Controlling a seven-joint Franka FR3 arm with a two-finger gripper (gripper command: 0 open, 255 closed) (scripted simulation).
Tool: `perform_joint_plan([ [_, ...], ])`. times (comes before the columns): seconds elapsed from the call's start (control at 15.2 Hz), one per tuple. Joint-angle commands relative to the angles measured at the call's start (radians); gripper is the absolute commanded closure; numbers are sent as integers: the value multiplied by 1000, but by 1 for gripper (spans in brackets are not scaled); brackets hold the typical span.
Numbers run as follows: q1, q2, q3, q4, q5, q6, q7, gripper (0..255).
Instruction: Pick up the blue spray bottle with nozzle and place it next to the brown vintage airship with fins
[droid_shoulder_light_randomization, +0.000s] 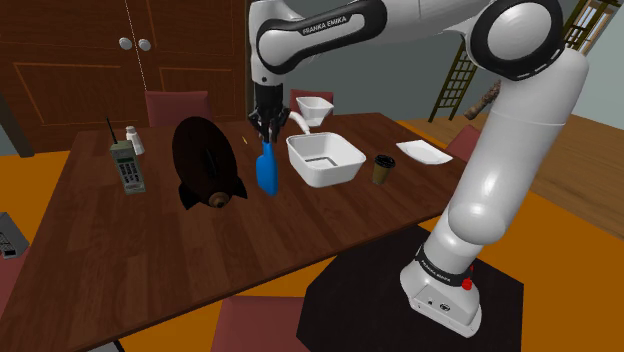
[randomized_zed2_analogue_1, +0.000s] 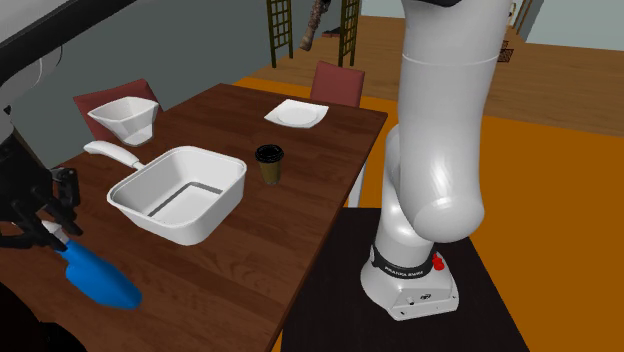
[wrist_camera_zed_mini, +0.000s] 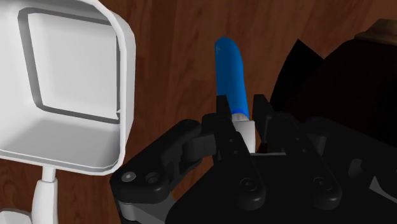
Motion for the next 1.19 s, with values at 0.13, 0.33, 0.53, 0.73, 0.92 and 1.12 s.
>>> perform_joint_plan([
  [0.13, 1, 11, 0, -20, -4, 31, 4, 255],
  [0.33, 1, 11, 0, -20, -4, 31, 4, 255],
  [0.53, 1, 11, 0, -20, -4, 31, 4, 255],
  [0.73, 1, 11, 0, -20, -4, 31, 4, 0],
  [0.92, 1, 11, 0, -20, -4, 31, 4, 0],
  [1.12, 3, -6, 2, 60, 3, -66, -1, 0],
])
